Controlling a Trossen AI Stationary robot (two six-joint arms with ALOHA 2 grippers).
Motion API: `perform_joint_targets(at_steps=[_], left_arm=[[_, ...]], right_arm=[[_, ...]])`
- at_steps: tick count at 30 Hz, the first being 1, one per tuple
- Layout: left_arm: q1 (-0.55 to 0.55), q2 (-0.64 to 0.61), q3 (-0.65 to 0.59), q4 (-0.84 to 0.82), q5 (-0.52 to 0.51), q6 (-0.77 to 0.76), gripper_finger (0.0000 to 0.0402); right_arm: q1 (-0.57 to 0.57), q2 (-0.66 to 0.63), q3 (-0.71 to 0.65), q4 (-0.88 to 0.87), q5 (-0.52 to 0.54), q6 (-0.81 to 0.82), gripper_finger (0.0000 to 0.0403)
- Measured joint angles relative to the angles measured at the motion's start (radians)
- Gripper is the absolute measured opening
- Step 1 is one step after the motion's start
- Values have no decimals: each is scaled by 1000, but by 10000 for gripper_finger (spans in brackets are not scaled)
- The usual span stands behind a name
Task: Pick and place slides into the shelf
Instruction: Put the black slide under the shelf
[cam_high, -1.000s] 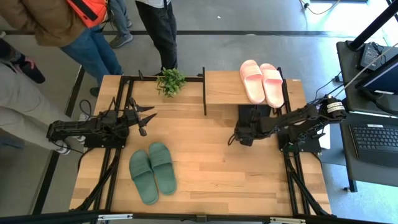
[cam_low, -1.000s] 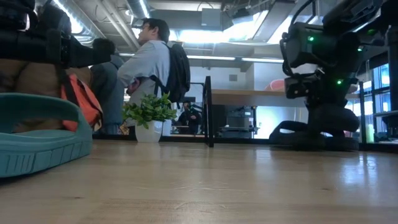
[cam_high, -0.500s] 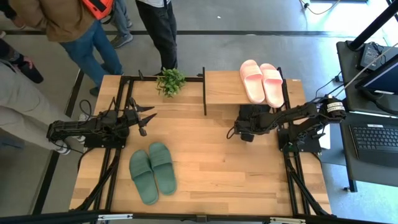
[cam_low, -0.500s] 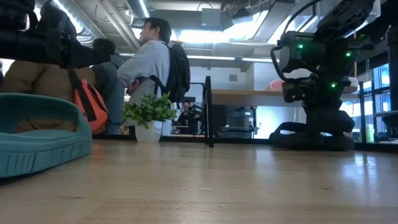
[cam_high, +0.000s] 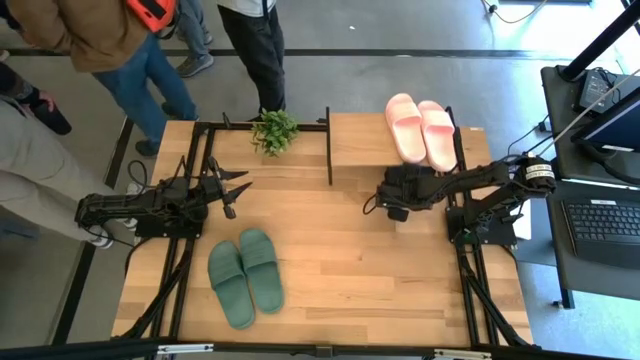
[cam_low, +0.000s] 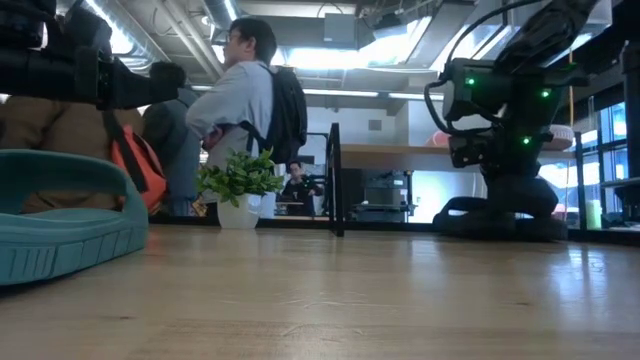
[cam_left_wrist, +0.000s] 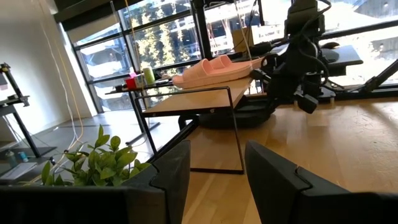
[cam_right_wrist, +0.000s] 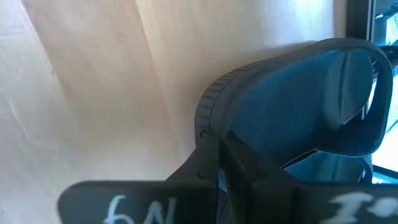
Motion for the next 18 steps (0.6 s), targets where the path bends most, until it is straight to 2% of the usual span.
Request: perform_joint_targets(at_steps=[8,18], left_arm=[[0,0,0,0,0,-1,145],[0,0,0,0,0,-1,145]], right_arm=[[-6,0,1,-4,-13,-4,8],[14,1,2,-94,-33,46,11]])
